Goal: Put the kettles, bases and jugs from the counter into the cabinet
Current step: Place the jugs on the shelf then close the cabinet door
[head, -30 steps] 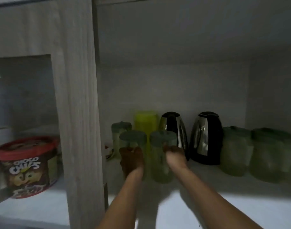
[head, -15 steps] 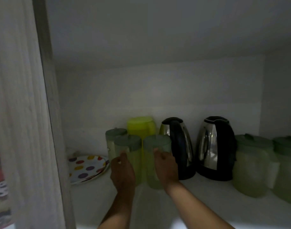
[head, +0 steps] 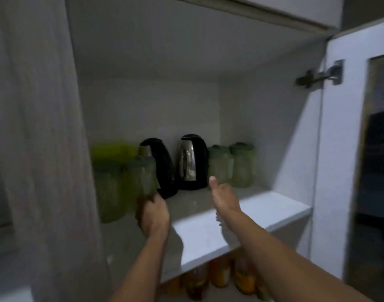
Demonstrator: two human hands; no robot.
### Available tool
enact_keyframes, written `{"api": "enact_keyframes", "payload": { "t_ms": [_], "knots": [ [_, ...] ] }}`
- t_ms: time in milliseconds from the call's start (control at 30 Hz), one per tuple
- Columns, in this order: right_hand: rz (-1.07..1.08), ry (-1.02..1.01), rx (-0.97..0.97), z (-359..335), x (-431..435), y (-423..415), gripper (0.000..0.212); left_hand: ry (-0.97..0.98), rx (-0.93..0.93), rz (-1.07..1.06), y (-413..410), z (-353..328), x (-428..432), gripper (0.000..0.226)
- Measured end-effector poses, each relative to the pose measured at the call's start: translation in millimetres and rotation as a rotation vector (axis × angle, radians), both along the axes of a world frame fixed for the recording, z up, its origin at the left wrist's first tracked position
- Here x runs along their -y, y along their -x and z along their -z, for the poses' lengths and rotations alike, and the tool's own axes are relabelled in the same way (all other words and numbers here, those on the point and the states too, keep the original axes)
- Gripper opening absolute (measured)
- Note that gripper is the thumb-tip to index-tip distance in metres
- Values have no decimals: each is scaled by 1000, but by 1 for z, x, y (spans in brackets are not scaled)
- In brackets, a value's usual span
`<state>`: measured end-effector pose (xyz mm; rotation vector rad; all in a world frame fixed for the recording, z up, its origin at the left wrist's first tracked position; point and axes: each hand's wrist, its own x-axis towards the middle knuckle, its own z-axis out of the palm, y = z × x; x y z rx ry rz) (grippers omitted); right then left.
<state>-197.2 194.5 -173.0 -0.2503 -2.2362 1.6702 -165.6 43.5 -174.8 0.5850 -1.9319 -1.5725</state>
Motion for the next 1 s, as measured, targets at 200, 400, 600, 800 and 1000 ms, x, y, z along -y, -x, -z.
{"api": "enact_keyframes", "payload": {
  "t_ms": [200, 400, 600, 800, 1000],
  "knots": [
    [363, -56, 45, -3, -123, -135, 44, 52, -16, 387, -66, -10, -120, 44],
    [793, -73, 51, -41, -249, -275, 68, 61, -60, 776, -170, -36, -258, 30],
    [1068, -89, -19, -63, -339, -389, 53, 81, -74, 1036, -255, -44, -372, 30],
    [1168, -85, -40, -81, -416, -448, 46, 70, -131, 1212, -327, -48, -473, 26],
    [1038, -75, -116, -101, -501, -455, 41, 75, -177, 1175, -350, -60, -576, 21]
  ]
}}
